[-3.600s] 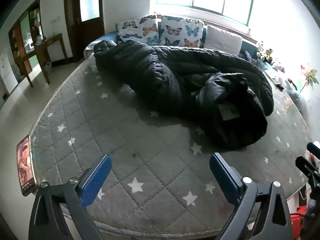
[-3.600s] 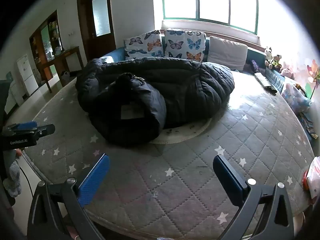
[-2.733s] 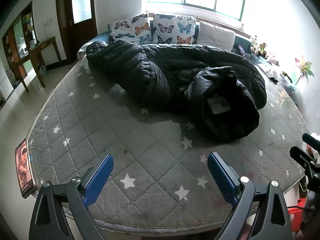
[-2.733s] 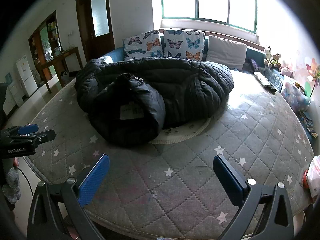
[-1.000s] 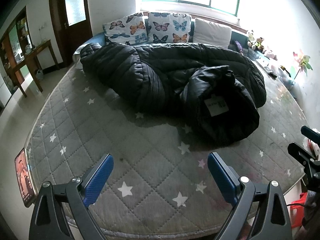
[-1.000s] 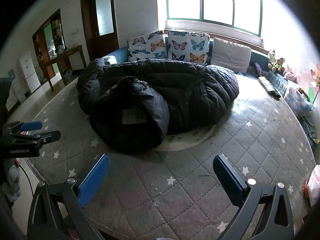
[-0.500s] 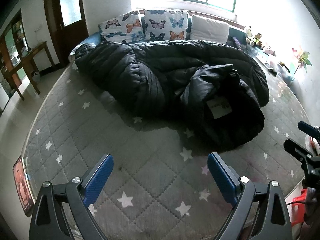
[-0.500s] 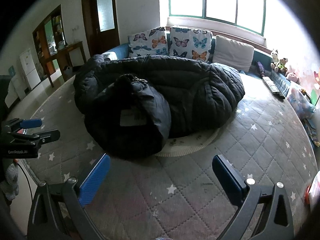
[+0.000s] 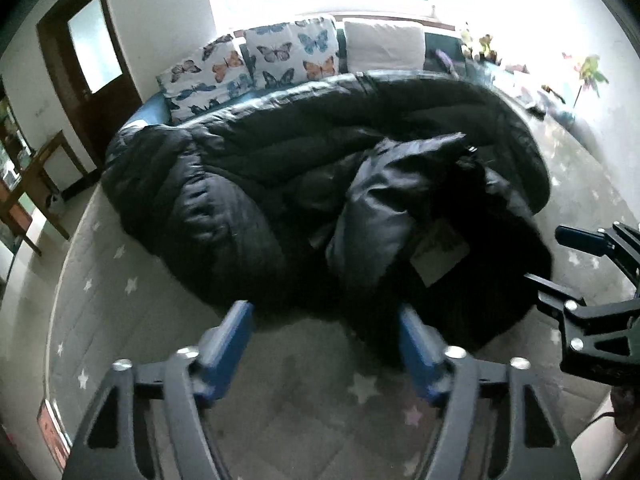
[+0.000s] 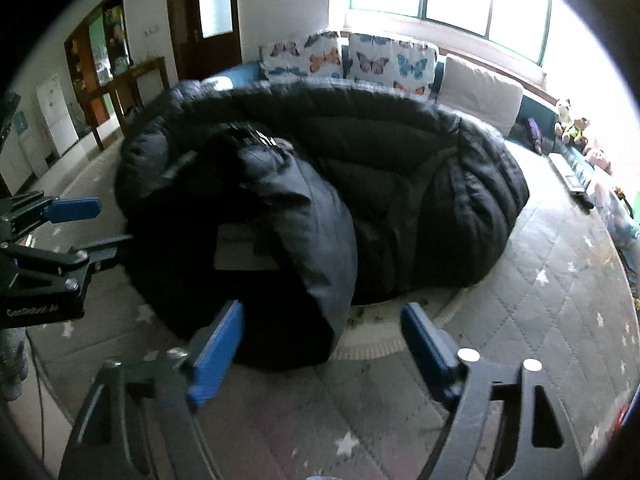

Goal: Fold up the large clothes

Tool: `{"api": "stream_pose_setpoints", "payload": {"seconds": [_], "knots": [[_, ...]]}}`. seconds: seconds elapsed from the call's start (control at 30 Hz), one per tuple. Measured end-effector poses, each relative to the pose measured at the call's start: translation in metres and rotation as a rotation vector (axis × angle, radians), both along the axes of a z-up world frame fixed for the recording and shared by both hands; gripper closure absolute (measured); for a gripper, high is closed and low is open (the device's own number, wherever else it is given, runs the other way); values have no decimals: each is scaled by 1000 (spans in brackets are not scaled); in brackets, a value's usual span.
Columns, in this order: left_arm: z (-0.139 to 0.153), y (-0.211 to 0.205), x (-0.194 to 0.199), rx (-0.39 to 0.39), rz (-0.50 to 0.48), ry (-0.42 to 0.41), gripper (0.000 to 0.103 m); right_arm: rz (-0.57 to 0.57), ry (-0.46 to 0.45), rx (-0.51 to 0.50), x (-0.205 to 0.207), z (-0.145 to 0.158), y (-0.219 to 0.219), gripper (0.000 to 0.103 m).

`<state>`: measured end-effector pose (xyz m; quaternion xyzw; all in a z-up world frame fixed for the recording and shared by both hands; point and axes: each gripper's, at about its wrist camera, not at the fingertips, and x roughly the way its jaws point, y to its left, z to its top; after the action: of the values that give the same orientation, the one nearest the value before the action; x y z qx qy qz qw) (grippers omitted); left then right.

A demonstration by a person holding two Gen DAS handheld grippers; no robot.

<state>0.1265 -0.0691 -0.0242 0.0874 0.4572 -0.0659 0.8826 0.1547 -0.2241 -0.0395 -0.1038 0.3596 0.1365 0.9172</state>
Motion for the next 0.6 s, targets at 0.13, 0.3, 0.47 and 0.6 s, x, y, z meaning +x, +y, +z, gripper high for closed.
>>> {"api": "stream_pose_setpoints", "payload": {"seconds": [0.13,0.3,0.47,0.6], "knots": [[-10,-11,20,-22,-68,33,90,-20,77,22,18,-13,-6,64],[6,-23,11,-13,-136,-20,95,3,44,24,4,2,-11,89],[41,-20,-19,-49,-200,-52,96,96,-69,9,-49,46,-15,92],[63,-22,-60,-45,-273,-62,96,161,-136,-40,-101,68,-15,93]]}}
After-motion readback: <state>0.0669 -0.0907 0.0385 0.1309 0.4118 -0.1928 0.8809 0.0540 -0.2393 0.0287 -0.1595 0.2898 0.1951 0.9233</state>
